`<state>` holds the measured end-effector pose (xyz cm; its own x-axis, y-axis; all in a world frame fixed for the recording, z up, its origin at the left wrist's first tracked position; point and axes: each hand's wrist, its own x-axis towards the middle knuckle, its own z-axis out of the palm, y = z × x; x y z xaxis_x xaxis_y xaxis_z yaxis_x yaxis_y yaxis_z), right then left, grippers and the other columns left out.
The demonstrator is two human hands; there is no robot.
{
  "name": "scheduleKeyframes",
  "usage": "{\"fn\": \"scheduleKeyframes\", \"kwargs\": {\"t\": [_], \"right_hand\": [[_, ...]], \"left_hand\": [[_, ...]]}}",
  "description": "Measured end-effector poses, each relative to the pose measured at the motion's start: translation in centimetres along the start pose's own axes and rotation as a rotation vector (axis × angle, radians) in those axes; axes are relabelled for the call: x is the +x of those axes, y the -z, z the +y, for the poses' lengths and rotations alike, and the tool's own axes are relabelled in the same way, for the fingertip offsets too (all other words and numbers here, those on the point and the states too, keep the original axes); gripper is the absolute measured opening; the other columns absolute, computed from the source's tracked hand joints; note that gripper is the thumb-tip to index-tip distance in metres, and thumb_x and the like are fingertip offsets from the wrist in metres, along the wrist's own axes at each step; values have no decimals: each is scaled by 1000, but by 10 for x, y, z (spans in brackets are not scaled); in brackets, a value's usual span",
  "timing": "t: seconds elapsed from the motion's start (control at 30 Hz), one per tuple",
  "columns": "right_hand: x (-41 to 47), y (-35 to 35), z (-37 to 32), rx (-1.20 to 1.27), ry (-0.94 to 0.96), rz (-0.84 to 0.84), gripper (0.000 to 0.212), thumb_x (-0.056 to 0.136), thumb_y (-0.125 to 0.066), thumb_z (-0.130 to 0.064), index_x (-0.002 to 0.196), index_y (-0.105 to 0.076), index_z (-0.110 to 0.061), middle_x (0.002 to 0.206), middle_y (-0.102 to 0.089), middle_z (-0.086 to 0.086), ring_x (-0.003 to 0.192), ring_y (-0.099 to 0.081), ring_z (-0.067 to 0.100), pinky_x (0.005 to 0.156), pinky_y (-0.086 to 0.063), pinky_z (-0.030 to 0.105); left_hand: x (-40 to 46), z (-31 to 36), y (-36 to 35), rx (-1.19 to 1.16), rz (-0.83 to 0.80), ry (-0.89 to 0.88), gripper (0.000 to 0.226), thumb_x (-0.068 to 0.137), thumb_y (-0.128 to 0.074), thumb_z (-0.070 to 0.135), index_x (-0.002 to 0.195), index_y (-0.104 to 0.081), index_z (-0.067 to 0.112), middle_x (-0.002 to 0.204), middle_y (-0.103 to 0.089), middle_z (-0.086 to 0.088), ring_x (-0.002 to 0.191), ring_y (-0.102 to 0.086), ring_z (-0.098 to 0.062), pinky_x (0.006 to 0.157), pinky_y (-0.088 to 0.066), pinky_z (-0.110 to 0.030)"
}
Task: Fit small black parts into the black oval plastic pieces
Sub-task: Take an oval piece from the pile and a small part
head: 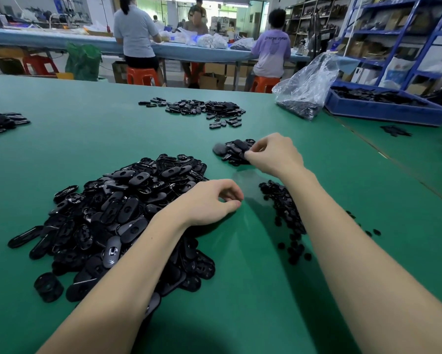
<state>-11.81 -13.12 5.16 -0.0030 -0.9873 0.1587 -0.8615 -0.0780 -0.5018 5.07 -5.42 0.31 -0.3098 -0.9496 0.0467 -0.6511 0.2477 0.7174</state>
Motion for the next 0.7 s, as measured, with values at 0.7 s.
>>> {"fn": "scheduleKeyframes", "kwargs": {"t": [0.7], "right_hand": [[-60,-19,11,70,84,-221,13,86,-63,-37,79,-73,-34,81,-75,-14,72,-68,11,77,-61,35]], "left_hand": [[-5,-16,30,533,353,64,33,91,-61,22,124,-60,22,129,-61,1,127,-46,-23,106,-40,-41]]}}
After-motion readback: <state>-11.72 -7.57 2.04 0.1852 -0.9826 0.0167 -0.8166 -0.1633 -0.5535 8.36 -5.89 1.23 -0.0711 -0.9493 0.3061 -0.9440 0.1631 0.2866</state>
